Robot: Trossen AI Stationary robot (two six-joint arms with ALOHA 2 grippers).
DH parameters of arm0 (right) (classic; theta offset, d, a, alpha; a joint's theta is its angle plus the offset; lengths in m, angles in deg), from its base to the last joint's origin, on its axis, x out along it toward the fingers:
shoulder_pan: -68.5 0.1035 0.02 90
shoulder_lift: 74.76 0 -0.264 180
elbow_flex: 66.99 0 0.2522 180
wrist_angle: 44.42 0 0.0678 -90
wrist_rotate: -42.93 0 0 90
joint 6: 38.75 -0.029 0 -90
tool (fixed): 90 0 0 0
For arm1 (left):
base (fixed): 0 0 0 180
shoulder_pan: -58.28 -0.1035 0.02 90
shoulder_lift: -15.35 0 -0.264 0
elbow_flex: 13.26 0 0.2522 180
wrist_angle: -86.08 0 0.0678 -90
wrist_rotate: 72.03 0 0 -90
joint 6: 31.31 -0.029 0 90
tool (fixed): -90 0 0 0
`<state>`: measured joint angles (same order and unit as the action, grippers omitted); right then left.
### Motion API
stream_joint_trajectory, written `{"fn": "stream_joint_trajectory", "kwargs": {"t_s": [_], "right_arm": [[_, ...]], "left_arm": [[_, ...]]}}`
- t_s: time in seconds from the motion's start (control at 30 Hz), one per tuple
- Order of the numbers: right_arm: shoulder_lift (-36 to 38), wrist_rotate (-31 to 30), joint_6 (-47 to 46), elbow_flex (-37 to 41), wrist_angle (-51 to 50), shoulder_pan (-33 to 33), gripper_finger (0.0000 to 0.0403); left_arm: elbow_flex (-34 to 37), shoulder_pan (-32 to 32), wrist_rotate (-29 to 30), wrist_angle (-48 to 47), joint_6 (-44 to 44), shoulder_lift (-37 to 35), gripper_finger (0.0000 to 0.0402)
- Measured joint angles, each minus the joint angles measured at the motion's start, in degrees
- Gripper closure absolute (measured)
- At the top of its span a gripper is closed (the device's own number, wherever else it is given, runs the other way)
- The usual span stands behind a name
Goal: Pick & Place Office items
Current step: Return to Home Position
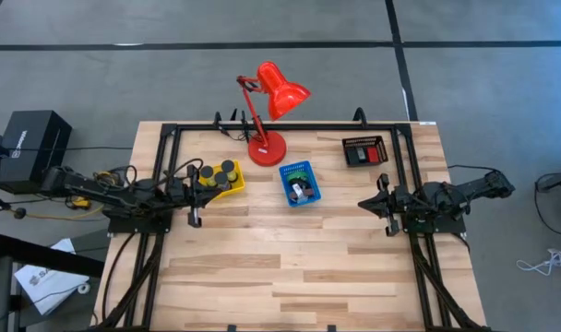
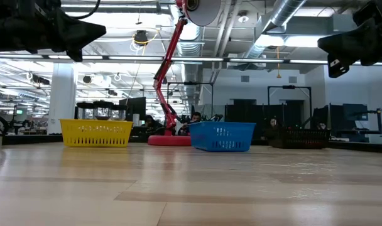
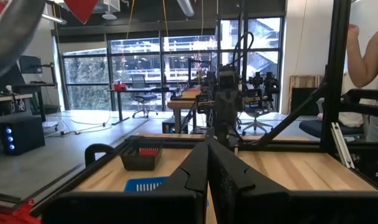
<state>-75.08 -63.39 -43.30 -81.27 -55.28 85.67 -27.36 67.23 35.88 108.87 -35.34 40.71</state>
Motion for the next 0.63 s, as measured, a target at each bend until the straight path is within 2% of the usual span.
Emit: {"fn": "stream_joint_trajectory", "kwargs": {"t_s": [0.63], "right_arm": [[0.0, 0.0, 0.0, 0.0, 0.0, 0.0, 0.0403]], "left_arm": [[0.0, 0.0, 0.1, -0.5, 3.1, 0.2, 0.0401]]}}
